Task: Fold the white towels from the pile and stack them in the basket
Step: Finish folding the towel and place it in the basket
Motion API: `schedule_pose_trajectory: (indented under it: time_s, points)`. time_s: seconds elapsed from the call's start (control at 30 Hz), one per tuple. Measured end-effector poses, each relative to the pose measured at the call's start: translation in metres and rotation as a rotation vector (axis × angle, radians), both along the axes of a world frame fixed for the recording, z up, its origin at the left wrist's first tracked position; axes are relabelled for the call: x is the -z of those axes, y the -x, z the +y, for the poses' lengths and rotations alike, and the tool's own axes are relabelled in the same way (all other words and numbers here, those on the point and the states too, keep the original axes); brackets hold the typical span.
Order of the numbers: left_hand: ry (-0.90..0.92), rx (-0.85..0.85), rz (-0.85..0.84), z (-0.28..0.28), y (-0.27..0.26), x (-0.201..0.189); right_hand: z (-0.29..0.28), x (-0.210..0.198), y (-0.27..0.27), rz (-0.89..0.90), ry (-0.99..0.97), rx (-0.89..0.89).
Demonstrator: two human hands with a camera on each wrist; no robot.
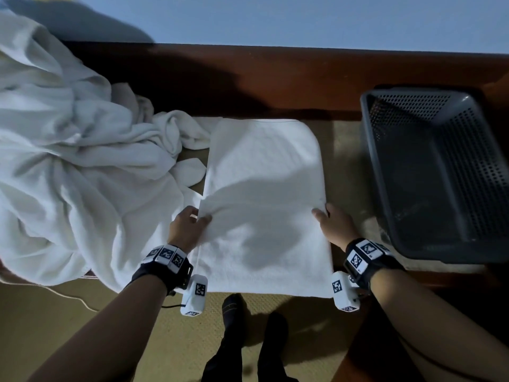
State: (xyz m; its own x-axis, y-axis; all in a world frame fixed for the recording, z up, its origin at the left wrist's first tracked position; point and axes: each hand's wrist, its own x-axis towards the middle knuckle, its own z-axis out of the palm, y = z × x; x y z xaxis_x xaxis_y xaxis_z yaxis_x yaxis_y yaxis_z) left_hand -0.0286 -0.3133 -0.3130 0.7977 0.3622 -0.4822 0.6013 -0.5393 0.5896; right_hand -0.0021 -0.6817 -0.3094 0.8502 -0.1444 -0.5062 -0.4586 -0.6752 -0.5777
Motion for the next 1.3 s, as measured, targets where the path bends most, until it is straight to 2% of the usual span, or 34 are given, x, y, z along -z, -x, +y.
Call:
schedule_pose_trajectory:
  time_s: [0.13,0.27,0.43,0.6,0.73,0.83,0.93,0.97,1.03,1.1,1.13,1.2,1.3]
  points:
    - [-0.036,-0.021,0.04,-0.003,-0.001,0.003,0.003,0.01,-0.003,0.041,0.037,0.037]
    - [-0.059,0.039,-0.048,-0.006,-0.006,-0.007,0.006,0.006,-0.002,0.013,0.066,0.09]
    - [0.091,0.104,-0.106,-0.001,-0.03,-0.014,0.011,0.0,0.001,-0.058,0.097,0.004]
    - [0.04,0.033,-0.081,0.004,-0.041,-0.003,0.013,0.004,-0.014,-0.088,0.095,0.088]
    - [0.007,0.006,-0.077,0.001,-0.035,-0.005,0.015,0.011,-0.001,-0.169,0.136,0.105]
    - [-0.095,0.189,-0.19,0.004,-0.01,-0.017,0.011,0.001,0.032,-0.242,0.167,0.005]
    - [-0.16,0.537,-0.345,0.005,0.037,-0.032,0.005,-0.007,0.086,-0.395,0.184,-0.248]
    - [-0.152,0.664,-0.35,0.005,0.055,-0.033,0.003,-0.01,0.104,-0.402,0.18,-0.358]
    - [-0.164,0.884,-0.274,0.005,0.089,-0.027,0.001,-0.009,0.135,-0.283,0.197,-0.576]
    - [-0.277,1.032,-0.166,0.008,0.115,-0.008,0.001,-0.003,0.156,-0.187,0.333,-0.766]
    - [-0.338,1.073,-0.145,0.011,0.121,0.0,0.002,0.002,0.161,-0.161,0.406,-0.815]
    - [-0.405,1.104,-0.183,0.016,0.12,0.012,0.004,0.01,0.16,-0.186,0.459,-0.803]
    - [-0.402,1.014,-0.282,0.017,0.11,0.017,0.002,0.016,0.153,-0.266,0.441,-0.74]
